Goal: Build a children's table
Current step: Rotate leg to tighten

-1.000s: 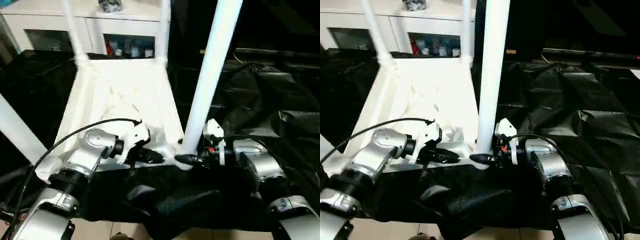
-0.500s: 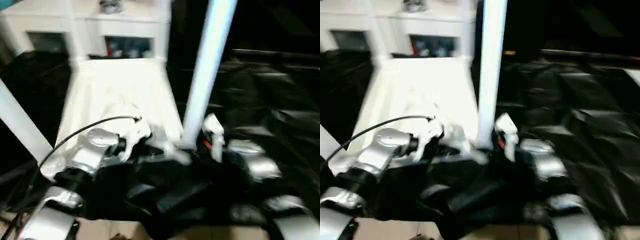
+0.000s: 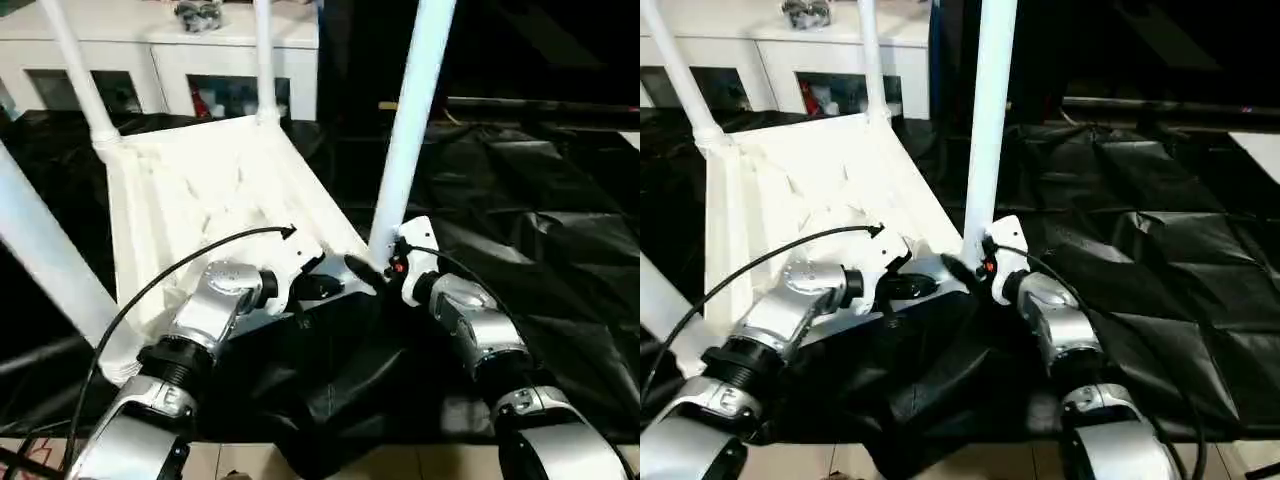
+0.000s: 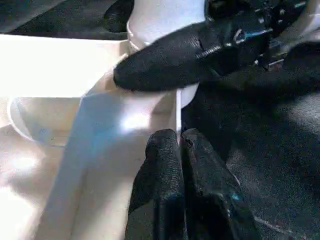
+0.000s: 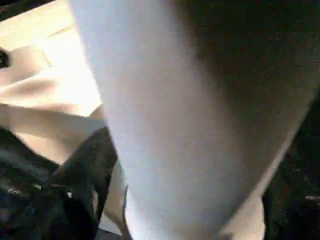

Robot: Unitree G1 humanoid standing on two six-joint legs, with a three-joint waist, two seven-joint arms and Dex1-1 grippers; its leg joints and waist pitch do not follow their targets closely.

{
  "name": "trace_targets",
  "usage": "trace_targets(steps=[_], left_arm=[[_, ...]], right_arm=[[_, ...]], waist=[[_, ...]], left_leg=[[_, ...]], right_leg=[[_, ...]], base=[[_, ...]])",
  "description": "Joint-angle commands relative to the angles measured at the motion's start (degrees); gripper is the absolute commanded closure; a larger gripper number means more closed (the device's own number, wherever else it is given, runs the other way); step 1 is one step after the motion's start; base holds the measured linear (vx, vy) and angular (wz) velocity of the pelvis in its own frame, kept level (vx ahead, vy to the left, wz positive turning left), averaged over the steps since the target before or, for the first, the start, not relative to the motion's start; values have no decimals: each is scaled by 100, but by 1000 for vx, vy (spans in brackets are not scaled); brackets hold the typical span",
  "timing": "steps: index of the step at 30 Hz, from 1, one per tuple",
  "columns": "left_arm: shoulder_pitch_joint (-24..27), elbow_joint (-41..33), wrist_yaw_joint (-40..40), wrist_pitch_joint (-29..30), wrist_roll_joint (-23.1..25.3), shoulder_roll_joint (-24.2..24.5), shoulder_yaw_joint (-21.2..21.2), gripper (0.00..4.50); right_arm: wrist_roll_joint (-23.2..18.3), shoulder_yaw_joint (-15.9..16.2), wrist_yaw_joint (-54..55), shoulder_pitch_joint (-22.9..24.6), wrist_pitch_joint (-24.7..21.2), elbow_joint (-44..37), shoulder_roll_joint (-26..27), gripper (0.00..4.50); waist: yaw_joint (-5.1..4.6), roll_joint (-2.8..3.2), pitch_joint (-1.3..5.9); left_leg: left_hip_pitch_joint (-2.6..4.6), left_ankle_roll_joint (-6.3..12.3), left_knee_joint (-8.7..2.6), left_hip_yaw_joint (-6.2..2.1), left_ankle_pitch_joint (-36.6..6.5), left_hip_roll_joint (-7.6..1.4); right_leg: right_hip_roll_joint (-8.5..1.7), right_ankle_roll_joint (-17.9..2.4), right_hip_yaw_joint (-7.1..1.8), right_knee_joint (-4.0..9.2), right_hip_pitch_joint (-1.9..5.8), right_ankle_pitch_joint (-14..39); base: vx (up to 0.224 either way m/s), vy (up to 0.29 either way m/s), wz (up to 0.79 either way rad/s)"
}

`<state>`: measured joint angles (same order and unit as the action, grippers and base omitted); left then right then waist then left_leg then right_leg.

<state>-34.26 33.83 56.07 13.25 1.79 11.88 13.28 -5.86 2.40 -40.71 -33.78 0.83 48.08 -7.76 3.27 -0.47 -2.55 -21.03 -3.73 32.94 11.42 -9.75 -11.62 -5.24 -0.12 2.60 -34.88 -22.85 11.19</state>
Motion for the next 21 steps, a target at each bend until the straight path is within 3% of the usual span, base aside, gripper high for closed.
trace_targets(steps=[1,4,7,8,11,13,21], left_arm=[[54,-182,367,-162,-176,-107,273,450],[114,-298,879,-296,-279,124,318,450],[122,-348,1264,-365,-362,303,322,450],[122,-348,1264,-365,-362,303,322,450],[6,-157,1524,-501,-354,461,288,450],[-40,-69,1648,-563,-345,537,311,450],[-197,186,1830,-721,-313,663,296,450]], right_arm=[[139,430,-539,125,-4,68,86,64],[132,555,-1199,204,178,-145,-177,64],[-46,610,-1979,267,-22,-366,-400,64],[-46,610,-1979,267,-22,-366,-400,64],[-166,769,-2835,342,-208,-555,-702,64],[-202,831,-3104,372,-295,-603,-797,64],[-271,845,-3423,451,-570,-786,-861,129]], waist=[[12,17,310],[29,7,341],[84,24,365],[97,28,360],[174,21,341],[212,26,321],[235,16,314]], left_leg=[[56,75,-426,-100,-1838,-155],[27,228,-384,-82,-1435,-155],[38,477,-321,-38,-962,-167],[39,511,-321,-34,-938,-170],[56,509,-331,-29,-1063,-185],[94,374,-356,-27,-1348,-200],[93,108,-399,-49,-1545,-200]], right_leg=[[-265,-1138,-191,491,193,1393],[-253,-1337,-186,408,242,697],[-215,-1588,-168,305,253,-193],[-220,-1628,-164,302,251,-245],[-237,-1621,-159,329,250,69],[-249,-1556,-171,380,221,567],[-272,-1410,-187,402,223,987]], base=[[0,0,0],[25,-3,1],[34,-4,0],[0,0,0],[0,0,0],[0,0,0],[0,0,0]])
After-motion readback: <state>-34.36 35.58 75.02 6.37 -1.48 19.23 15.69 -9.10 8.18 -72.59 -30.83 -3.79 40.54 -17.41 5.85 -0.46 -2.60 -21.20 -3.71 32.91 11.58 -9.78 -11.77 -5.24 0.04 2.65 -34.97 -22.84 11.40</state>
